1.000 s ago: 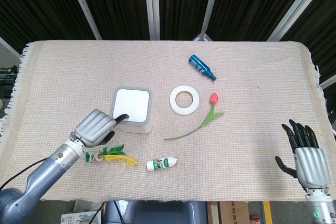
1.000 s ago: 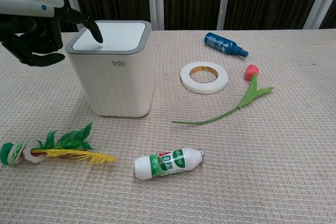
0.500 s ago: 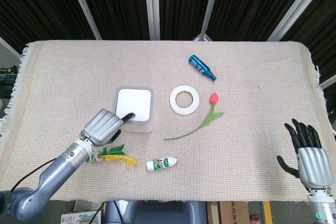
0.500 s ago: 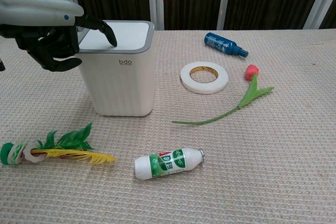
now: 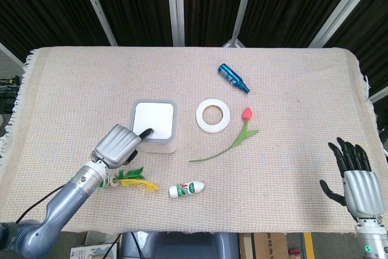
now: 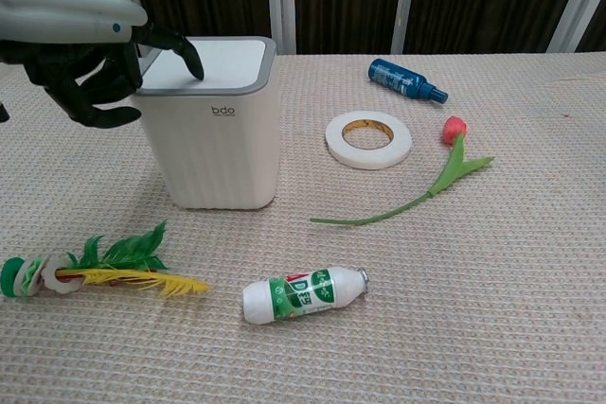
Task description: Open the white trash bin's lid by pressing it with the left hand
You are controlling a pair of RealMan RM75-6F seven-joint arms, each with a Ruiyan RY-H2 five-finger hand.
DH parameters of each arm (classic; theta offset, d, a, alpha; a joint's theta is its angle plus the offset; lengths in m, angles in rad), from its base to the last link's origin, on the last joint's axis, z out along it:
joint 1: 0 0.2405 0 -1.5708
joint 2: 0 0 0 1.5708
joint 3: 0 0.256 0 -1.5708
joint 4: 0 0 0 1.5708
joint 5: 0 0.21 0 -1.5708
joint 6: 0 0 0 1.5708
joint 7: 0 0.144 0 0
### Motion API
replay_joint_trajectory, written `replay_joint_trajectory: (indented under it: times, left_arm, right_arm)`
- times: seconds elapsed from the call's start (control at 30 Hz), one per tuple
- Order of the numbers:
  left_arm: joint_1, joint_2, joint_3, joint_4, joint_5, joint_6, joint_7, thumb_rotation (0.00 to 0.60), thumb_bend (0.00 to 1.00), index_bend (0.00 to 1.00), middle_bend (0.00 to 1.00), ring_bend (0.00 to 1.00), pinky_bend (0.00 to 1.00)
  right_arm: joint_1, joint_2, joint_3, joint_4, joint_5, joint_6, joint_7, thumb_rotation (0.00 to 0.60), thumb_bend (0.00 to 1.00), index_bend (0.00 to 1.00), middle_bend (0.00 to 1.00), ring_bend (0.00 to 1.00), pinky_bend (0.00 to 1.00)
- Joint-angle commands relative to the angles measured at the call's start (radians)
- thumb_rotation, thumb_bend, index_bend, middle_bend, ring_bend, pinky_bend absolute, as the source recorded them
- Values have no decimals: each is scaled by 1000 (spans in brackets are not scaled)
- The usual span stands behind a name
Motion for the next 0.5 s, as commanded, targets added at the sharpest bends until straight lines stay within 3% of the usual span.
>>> replay_joint_trajectory:
  times: [0.03,0.13,0.23,0.4,0.5]
  left_arm:
    - [36,17,-28,-57,93,75,-66,600,443,203,655,581,686]
    - [88,43,-35,-104,200,149,-130,600,371,202,561,500,628]
    - [176,92,-6,-155,314,254,-169,600,311,197,464,399,542]
    - [331,180,101,-185,437,389,-152,600,244,194,341,261,302]
    - [413,205,165,-152,500,440,-167,600,225,193,289,213,228]
  right_arm:
    - [2,-1,0,1,2,-4,-2,600,268,121,19,0,28]
    - [4,-3,-1,1,2,-8,-6,600,268,121,19,0,28]
    - [5,-5,-3,2,1,-12,-10,600,268,121,19,0,29]
    - [9,-9,-5,2,3,-21,-20,600,268,121,19,0,29]
    - [10,-12,-5,1,3,-23,-27,600,268,121,19,0,28]
